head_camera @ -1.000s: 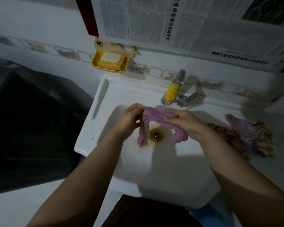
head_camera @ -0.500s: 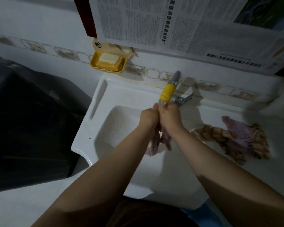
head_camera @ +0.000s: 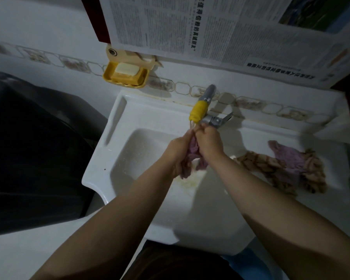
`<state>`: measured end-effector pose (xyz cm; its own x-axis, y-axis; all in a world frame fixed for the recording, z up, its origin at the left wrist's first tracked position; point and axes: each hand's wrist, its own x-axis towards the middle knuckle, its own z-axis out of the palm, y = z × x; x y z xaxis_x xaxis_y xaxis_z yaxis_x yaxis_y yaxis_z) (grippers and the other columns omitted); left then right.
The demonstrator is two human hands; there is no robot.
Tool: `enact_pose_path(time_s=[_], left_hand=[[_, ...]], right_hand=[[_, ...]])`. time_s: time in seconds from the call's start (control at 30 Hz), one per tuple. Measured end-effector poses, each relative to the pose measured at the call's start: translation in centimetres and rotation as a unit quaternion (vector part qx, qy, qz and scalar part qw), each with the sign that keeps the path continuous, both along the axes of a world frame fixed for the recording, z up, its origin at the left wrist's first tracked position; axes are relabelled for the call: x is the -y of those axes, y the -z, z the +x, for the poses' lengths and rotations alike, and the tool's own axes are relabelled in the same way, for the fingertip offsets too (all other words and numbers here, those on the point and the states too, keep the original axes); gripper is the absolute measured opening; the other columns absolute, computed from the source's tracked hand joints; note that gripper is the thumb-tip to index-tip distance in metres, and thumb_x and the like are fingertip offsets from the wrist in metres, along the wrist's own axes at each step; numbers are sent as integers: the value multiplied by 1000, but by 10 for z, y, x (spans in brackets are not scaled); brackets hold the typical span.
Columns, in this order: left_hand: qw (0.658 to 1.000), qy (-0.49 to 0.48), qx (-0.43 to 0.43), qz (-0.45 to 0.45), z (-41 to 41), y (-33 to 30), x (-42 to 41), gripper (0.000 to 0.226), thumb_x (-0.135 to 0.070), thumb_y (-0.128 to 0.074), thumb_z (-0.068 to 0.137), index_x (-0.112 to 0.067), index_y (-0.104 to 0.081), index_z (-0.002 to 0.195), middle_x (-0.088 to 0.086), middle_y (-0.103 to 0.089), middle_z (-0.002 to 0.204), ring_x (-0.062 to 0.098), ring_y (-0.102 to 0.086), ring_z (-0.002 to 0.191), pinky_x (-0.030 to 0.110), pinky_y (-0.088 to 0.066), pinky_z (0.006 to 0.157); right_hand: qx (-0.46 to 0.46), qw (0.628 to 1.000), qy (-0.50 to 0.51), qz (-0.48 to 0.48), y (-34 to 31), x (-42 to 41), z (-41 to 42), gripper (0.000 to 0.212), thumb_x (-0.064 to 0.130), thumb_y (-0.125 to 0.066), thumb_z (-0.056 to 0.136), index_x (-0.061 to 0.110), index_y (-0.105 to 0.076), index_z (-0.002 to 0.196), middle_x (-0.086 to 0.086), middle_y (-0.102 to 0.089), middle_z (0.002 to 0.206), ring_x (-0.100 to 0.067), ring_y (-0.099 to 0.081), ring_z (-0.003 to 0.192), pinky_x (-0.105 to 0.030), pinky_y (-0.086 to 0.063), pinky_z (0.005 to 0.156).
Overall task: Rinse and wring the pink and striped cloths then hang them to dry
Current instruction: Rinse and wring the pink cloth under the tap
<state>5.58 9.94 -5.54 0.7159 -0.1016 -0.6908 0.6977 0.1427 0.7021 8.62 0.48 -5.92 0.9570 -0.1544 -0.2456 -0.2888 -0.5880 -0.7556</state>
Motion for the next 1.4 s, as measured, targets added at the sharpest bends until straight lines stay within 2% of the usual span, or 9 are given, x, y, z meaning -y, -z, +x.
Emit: enact_pose_path(time_s=[0.1,0.33,0.53,0.77,0.87,1.03,1.17,1.3,1.4], left_hand=[[997,9,66,-30,0,-2,-23,44,-33,-41,102,5,-63,103,23,-69,96,30,-67,86,38,-55,82],[981,156,107,39,0,-3,-74,9,-15,-50,98,-16,-51,89,4,-57,76,13,-50,64,23,-34,52],[950,256,172,47,7,-21,-83,16,3,-59,89,-9,-51,85,-1,-53,61,5,-43,48,17,-30,42],[846,433,224,216,12,-26,-85,22,-3,-70,80,-16,-56,91,0,-62,89,15,-59,78,25,-50,70],[805,460,213,308,11,-19,-82,25,-14,-68,81,-16,-51,99,-4,-61,90,15,-58,75,18,-44,60],[762,428,274,401,10,-9,-79,33,-25,-70,79,-21,-40,66,-8,-50,62,23,-48,62,27,-37,55],[781,357,358,367,7,-10,-75,41,-7,-67,73,-23,-30,64,-6,-39,60,19,-34,64,28,-28,54],[807,450,246,293,11,-12,-79,39,-11,-77,70,-20,-44,90,-4,-55,81,14,-49,70,25,-43,62],[817,519,162,190,13,-11,-87,48,-12,-81,70,-10,-54,110,7,-66,105,23,-64,93,36,-53,86]], right_hand=[[-35,996,-28,81,4,16,2,33,34,-52,94,17,-59,67,-13,-67,79,-25,-62,78,-38,-49,77],[-240,923,-248,170,-23,39,-6,22,-1,-52,88,5,-67,104,-10,-66,89,-16,-59,80,-26,-46,71],[-318,881,-339,91,-36,34,-11,36,35,-65,87,10,-59,113,-10,-67,106,-21,-65,95,-32,-52,79],[-120,897,-405,-128,-33,31,-18,13,27,-60,89,15,-57,84,4,-56,73,-17,-56,71,-29,-41,59],[-73,925,-367,-65,-33,39,-22,11,19,-60,85,22,-51,90,5,-56,77,-16,-53,71,-31,-39,60],[-173,923,-342,23,-34,39,-27,34,32,-73,80,22,-41,87,-5,-53,73,-16,-48,61,-31,-40,54],[-188,930,-312,55,-43,37,-26,15,30,-56,93,17,-59,87,-2,-58,76,-11,-51,63,-25,-45,57],[-62,952,-299,-16,-47,44,-17,29,21,-54,95,-5,-64,88,-22,-59,98,-27,-57,89,-27,-40,75],[-61,971,-221,69,-43,39,-18,40,32,-46,98,-5,-60,100,-27,-62,107,-26,-59,94,-32,-43,84]])
